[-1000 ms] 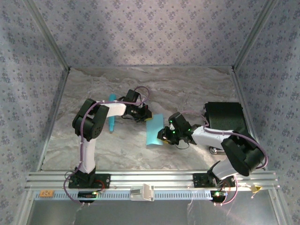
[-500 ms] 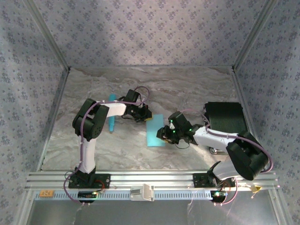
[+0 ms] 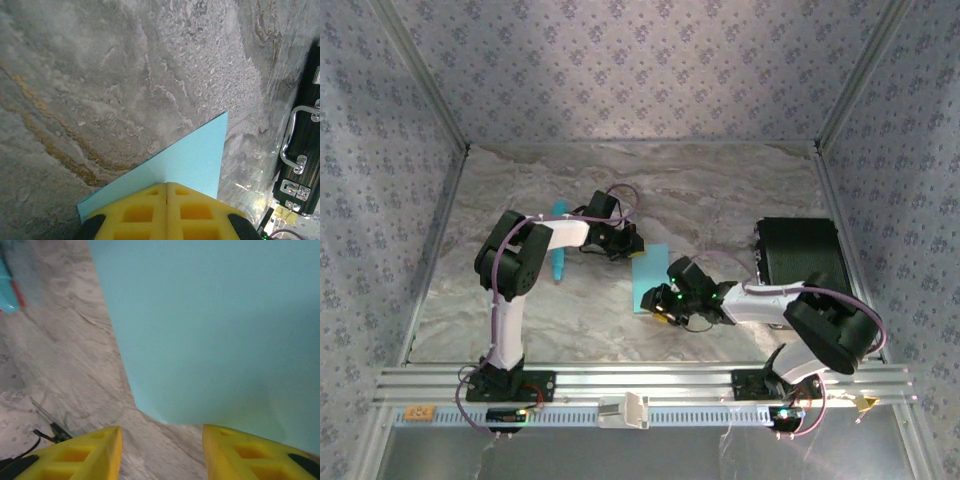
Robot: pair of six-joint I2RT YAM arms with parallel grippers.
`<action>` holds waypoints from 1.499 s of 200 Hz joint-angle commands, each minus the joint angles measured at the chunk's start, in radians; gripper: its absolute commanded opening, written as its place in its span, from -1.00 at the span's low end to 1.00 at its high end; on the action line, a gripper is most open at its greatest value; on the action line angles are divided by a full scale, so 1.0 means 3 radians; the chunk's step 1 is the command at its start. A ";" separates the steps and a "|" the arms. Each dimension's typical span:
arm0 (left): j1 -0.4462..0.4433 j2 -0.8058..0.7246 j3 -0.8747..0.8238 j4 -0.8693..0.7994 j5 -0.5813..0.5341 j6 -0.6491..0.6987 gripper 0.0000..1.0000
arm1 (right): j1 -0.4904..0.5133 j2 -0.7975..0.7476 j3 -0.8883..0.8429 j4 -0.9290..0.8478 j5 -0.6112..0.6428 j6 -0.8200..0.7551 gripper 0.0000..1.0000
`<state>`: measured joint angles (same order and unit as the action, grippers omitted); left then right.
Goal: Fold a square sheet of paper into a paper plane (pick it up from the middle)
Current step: Fold the triangle a second time at the center of the table.
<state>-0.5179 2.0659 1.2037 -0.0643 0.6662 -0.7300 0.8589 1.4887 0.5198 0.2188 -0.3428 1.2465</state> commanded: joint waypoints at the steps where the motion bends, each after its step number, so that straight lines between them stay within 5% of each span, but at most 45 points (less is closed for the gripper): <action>1: -0.0041 0.0155 -0.0004 -0.0285 -0.0056 0.0074 -1.00 | 0.0067 0.0110 -0.0057 0.0225 0.0096 0.0220 -0.04; 134: -0.0038 0.0149 0.0015 -0.0321 -0.0068 0.0087 -1.00 | 0.0069 -0.0377 -0.0191 -0.0019 0.0524 0.0143 -0.01; 300: -0.0045 0.0155 0.0023 -0.0323 -0.0070 0.0077 -1.00 | 0.0214 -0.0106 -0.0286 0.0485 0.0438 0.0404 0.00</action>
<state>-0.5190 2.0686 1.2133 -0.0822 0.6662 -0.7231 0.9283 1.4460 0.4541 0.3237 -0.2241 1.3464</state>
